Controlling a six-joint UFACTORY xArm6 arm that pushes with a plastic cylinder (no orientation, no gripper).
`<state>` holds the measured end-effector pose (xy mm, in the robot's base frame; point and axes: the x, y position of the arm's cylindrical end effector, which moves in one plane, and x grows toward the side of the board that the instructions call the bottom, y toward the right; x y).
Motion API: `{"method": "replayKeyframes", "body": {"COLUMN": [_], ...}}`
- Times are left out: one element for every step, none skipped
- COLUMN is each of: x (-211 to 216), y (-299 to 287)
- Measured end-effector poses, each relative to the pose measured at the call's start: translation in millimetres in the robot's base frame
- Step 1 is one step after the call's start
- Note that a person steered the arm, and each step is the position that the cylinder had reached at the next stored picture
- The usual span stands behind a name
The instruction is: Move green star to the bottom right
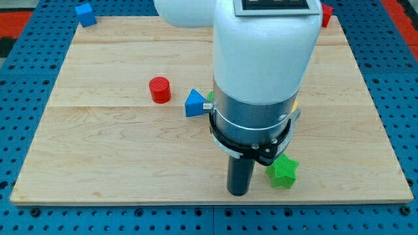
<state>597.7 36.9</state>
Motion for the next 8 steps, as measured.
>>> {"method": "replayKeyframes", "body": {"x": [-9.6,-17.1,-17.1,-17.1,-17.1,-17.2,-17.6,-38.7], "y": [0.0,3.6,35.2,75.7,115.9,155.6,166.2,152.5]}}
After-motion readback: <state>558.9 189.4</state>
